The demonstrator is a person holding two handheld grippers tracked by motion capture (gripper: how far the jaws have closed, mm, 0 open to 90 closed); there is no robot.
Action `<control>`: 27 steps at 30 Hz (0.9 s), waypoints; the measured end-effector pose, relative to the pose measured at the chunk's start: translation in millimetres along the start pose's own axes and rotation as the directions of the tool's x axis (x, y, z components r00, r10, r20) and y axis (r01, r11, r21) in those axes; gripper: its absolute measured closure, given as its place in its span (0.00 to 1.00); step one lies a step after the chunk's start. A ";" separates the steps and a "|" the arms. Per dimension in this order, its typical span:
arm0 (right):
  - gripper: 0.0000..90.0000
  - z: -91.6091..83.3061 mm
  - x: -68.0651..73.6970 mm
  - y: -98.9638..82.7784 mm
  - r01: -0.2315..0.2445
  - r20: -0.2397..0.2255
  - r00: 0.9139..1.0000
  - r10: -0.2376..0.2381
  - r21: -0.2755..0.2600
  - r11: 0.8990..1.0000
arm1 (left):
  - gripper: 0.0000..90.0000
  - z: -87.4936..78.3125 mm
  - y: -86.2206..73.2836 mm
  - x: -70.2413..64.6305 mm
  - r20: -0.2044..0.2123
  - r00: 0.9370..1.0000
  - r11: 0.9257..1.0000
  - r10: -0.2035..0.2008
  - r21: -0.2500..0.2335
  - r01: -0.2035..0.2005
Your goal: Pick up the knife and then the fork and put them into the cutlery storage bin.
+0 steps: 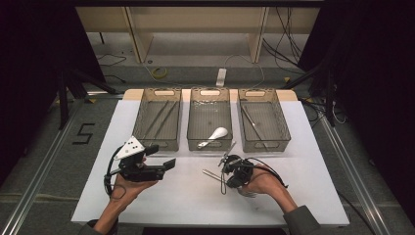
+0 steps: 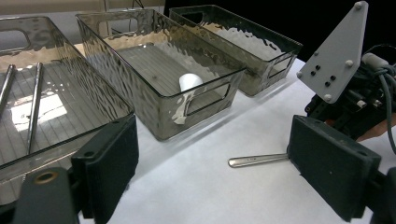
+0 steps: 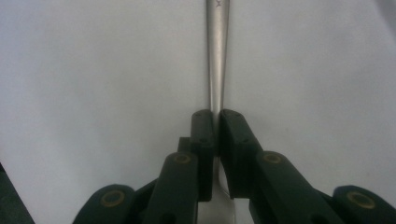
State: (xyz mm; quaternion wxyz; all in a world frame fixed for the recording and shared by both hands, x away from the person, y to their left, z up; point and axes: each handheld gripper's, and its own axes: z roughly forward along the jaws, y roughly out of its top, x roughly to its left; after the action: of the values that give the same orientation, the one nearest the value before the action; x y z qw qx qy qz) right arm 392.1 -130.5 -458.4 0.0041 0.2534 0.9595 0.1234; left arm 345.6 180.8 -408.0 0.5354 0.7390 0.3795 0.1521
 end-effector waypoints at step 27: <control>0.95 -9.0 -0.5 -0.2 0.017 0.032 0.999 -0.016 -0.018 1.000 | 0.18 -0.8 0.3 0.0 0.000 1.000 1.000 0.000 -0.005 0.000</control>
State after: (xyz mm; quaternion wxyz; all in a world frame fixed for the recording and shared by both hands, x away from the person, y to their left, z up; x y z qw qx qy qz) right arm 391.8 -133.0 -449.7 0.0225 0.2474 0.9601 0.1282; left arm 345.2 181.3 -407.4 0.5372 0.7379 0.3789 0.1531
